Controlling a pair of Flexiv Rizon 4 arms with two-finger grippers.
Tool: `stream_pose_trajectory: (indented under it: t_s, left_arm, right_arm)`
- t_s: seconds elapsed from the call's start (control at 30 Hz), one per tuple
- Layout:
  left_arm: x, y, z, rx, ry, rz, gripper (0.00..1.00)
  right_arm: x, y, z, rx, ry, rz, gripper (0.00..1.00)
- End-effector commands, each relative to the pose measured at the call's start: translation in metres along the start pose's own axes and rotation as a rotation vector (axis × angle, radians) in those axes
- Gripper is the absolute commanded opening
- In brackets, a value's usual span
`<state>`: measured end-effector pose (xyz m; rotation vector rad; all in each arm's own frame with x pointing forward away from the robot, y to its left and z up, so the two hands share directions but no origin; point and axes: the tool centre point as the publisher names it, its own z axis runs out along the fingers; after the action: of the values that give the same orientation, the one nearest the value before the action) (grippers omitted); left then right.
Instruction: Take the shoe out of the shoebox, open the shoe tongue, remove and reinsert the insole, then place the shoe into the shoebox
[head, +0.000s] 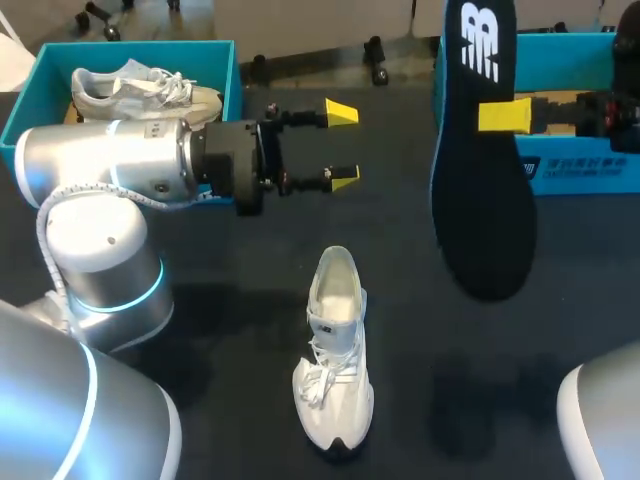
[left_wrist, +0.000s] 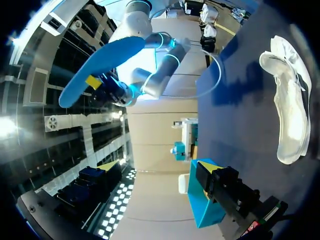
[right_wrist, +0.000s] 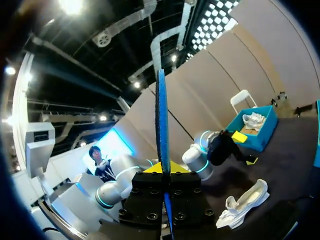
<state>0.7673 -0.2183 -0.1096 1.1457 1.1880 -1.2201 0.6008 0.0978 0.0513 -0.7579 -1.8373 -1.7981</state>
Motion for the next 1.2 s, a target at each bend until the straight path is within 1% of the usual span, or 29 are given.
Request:
stream_pose_trajectory:
  t_s: [0.03,0.1,0.17,0.2,0.27,0.33,0.9,0.97,1.07,1.2]
  left_arm:
    - [0.000,0.000,0.000,0.000,0.002,0.001,1.00]
    - [0.000,0.000,0.000,0.000,0.002,0.001,1.00]
    - [0.000,0.000,0.000,0.000,0.002,0.001,1.00]
    - [0.000,0.000,0.000,0.000,0.002,0.001,1.00]
    - [0.000,0.000,0.000,0.000,0.002,0.001,1.00]
    - [0.000,0.000,0.000,0.000,0.002,0.001,1.00]
    - [0.000,0.000,0.000,0.000,0.002,0.001,1.00]
    - [0.000,0.000,0.000,0.000,0.002,0.001,1.00]
    - [0.000,0.000,0.000,0.000,0.002,0.001,1.00]
    - [0.000,0.000,0.000,0.000,0.002,0.001,1.00]
  right_arm:
    - [-0.040,0.022,0.005,0.082,0.047,0.048,0.00]
    - [-0.051,0.024,0.003,0.084,0.050,0.071,0.00]
    - [-0.062,0.026,0.001,0.105,0.038,0.107,0.00]
    - [-0.068,0.027,0.001,0.097,0.040,0.113,0.00]
    - [-0.082,0.030,0.000,0.117,0.021,0.146,0.00]
    - [-0.095,0.034,0.001,0.105,0.011,0.150,0.00]
    - [-0.095,0.034,0.001,0.105,0.011,0.150,0.00]
    - [-0.104,0.036,-0.003,0.091,-0.003,0.165,0.00]
    - [-0.114,0.043,-0.006,0.102,-0.003,0.181,0.00]
    - [-0.130,0.047,-0.012,0.107,0.012,0.205,0.00]
